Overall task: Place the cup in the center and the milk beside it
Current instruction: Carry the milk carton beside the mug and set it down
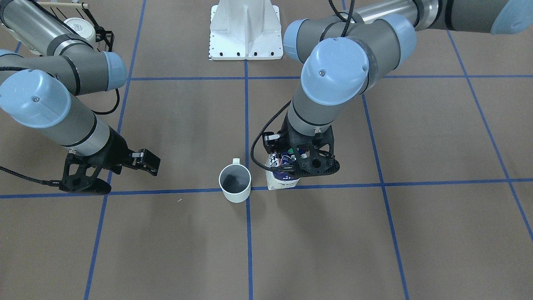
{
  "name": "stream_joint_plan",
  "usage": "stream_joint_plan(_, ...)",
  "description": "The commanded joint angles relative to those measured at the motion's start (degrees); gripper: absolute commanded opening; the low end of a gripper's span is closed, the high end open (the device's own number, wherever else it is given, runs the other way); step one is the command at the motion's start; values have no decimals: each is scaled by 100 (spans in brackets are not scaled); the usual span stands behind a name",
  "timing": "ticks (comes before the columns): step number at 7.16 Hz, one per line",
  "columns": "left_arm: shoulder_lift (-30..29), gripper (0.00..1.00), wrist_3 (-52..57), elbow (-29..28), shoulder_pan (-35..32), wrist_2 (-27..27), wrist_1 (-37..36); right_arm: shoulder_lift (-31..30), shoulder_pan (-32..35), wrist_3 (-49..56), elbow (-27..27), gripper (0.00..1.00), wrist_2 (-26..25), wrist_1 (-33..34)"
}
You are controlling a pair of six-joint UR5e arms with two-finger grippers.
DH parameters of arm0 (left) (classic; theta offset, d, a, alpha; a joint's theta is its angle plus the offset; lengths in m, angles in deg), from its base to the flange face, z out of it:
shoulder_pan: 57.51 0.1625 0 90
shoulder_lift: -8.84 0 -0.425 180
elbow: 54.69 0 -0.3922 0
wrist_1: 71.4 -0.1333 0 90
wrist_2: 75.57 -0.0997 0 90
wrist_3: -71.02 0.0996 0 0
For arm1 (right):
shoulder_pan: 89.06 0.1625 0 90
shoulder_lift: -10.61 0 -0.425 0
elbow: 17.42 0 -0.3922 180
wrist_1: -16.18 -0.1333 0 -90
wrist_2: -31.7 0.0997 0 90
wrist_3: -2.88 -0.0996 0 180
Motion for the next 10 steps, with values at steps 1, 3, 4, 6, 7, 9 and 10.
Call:
stream_joint_plan(1,-120,0,-264,-434,194,-225,524,-4,0,-8,-2,100,1,8)
stream_joint_plan(3,-111,9,-292,-479,292,-350,562,-4,0,-8,-2,100,1,8)
stream_joint_plan(4,-111,25,-318,-479,292,-350,570,-4,0,-8,6,100,1,8)
stream_joint_plan(6,-67,98,-902,-461,388,-759,955,5,0,-8,6,100,-8,8)
stream_joint_plan(7,-50,98,-934,-409,389,-772,1079,14,-9,-8,6,100,0,8)
stream_joint_plan(9,98,98,-916,-7,153,-737,871,-12,9,-8,41,100,44,-1)
stream_joint_plan(10,248,98,-908,431,-75,-623,443,-4,0,-8,76,100,27,-18)
